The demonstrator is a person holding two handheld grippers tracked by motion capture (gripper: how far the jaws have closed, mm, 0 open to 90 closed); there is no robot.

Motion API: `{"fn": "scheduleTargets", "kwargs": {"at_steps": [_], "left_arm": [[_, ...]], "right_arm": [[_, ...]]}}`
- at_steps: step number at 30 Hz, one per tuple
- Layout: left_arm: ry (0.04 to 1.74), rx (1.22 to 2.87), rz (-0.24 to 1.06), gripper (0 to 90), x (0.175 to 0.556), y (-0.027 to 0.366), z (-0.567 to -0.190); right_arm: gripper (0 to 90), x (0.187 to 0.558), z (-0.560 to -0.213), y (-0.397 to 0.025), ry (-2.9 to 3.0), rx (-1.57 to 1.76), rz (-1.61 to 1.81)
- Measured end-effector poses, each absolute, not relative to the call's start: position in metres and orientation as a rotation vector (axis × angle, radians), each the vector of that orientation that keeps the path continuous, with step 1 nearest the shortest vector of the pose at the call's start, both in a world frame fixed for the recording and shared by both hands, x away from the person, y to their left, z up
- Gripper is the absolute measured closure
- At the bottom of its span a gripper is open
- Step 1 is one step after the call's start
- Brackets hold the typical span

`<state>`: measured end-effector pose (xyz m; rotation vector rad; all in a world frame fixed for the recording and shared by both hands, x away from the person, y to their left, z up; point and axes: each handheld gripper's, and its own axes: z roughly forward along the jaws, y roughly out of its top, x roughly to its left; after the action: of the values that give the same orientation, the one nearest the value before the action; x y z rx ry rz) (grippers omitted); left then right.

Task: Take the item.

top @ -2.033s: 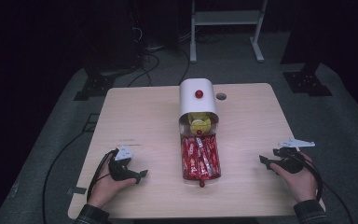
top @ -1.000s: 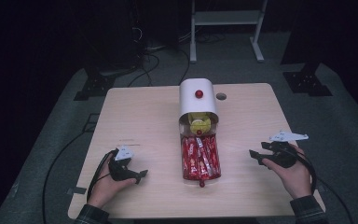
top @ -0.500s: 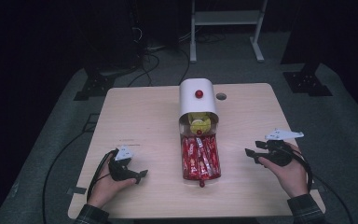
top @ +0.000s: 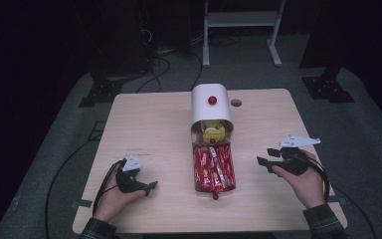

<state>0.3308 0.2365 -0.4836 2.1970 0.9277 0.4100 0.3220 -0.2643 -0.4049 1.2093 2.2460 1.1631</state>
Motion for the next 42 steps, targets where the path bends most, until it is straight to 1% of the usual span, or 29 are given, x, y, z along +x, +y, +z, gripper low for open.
{"fn": "scheduleTargets", "kwargs": {"at_steps": [30, 42], "left_arm": [[0.927, 2.197, 0.41, 0.0, 0.331, 0.237, -0.484], [0.927, 2.197, 0.41, 0.0, 0.331, 0.237, -0.484]], "right_arm": [[52.5, 0.335, -0.393, -0.217, 2.343, 1.106, 1.233], [56.5, 0.339, -0.395, -0.198, 2.394, 1.077, 1.244]]}}
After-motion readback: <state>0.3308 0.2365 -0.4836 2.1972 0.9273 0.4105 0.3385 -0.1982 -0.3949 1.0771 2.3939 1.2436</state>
